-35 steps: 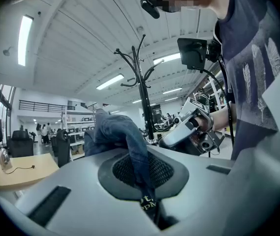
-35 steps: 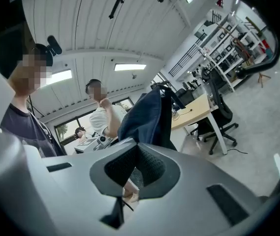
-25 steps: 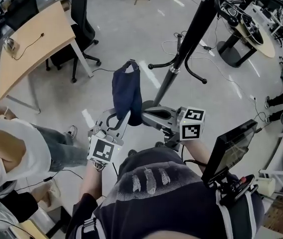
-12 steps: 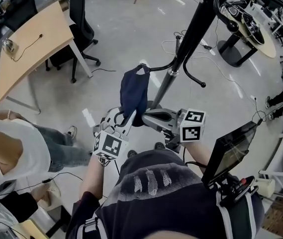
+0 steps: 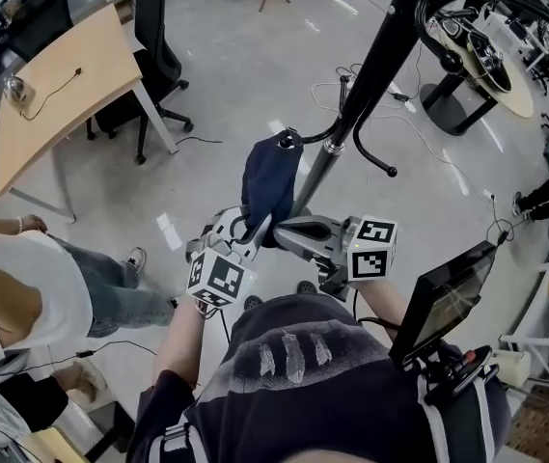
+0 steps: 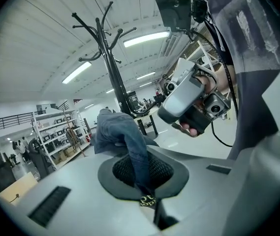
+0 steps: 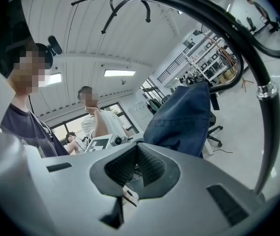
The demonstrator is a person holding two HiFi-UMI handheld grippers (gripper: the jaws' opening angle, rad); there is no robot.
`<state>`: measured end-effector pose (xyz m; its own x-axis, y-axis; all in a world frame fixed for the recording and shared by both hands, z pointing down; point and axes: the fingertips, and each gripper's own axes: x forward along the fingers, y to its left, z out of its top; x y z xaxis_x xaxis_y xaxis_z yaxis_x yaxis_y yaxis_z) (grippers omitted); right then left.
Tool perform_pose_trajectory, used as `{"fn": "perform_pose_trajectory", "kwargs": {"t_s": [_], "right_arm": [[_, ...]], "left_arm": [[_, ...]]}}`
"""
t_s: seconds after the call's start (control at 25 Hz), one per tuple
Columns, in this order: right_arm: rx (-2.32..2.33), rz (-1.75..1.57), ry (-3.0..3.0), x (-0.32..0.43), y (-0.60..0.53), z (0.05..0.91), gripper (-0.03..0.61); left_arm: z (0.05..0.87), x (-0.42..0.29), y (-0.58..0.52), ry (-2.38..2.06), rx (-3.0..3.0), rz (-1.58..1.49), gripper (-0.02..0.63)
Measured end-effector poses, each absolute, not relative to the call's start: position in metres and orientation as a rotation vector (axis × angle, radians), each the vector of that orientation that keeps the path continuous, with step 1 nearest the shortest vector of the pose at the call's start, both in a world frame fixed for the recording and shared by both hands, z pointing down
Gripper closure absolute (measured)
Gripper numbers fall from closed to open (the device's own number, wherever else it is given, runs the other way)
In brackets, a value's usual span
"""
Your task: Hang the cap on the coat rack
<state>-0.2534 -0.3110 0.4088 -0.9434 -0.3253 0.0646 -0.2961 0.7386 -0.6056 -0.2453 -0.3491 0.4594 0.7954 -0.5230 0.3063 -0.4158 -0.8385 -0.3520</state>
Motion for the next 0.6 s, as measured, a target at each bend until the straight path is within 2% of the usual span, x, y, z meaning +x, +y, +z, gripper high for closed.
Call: {"fn": "perform_pose_trajectory", "kwargs": {"t_s": [0.6], "right_arm": [[-0.533,-0.999,2.867,-0.247,-0.31,0.415,0.574]], "left_arm": [[0.504,-0.234,-0.364,0.763,-2.867,-0.663,0.6]]}}
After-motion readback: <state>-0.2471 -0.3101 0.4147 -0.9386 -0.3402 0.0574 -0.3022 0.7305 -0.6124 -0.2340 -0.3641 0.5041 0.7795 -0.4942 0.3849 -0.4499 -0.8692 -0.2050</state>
